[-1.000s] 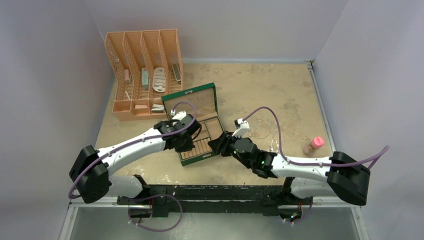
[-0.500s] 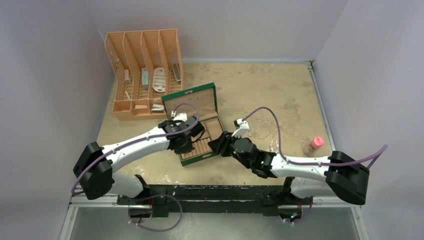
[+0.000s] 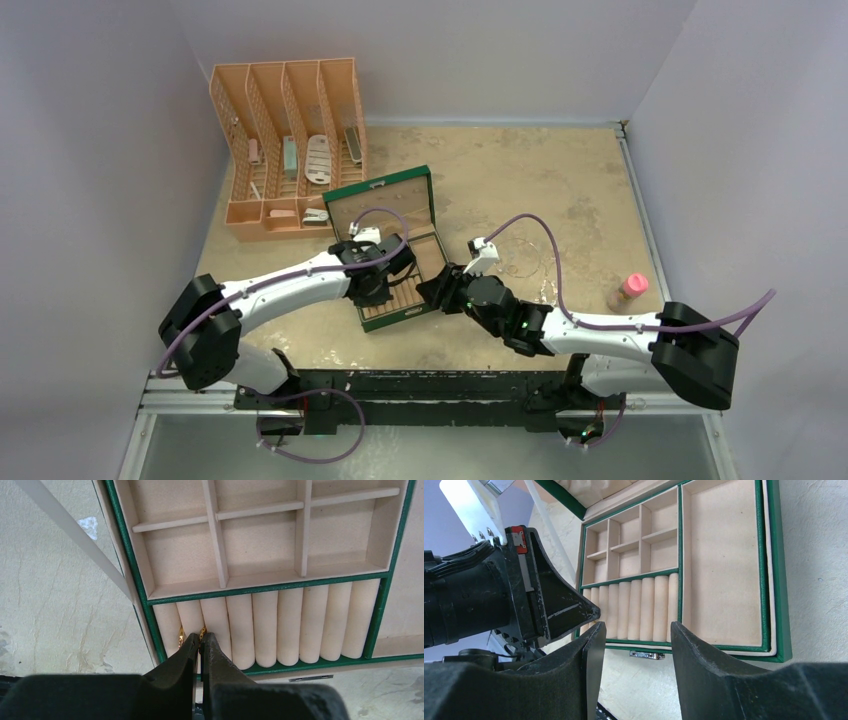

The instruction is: Organize the mixed jewelry

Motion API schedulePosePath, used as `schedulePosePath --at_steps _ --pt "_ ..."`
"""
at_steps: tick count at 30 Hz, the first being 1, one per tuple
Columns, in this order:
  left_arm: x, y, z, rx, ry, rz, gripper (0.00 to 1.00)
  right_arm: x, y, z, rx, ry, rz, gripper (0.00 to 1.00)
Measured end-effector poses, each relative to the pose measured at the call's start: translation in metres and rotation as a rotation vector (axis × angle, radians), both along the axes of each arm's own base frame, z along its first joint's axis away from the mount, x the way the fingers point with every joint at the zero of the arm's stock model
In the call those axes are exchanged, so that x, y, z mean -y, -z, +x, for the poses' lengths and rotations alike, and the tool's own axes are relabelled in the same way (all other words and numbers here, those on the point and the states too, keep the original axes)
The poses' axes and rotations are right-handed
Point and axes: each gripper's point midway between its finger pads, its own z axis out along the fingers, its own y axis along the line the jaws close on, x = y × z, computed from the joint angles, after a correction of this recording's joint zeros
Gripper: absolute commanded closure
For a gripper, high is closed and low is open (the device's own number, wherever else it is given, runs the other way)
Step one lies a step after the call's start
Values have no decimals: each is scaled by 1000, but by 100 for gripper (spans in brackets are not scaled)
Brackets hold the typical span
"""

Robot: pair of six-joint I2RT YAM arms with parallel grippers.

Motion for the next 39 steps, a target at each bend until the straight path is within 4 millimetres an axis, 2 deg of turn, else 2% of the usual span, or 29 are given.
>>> schedulePosePath --at_steps 7,14,19,22,28,39 --pt "1 2 0 3 6 7 100 0 0 0 -2 2 3 47" --pt "2 2 1 5 14 3 80 0 0 0 -3 2 3 47" --pt "2 -3 1 26 14 -22 76 0 0 0 -2 3 2 47" --pt "5 -8 3 45 15 -44 76 0 0 0 -2 3 3 48" --pt "6 -13 5 62 13 -59 83 0 0 0 -2 5 3 48" --pt "2 -8 2 55 13 -44 92 0 0 1 -2 6 3 48"
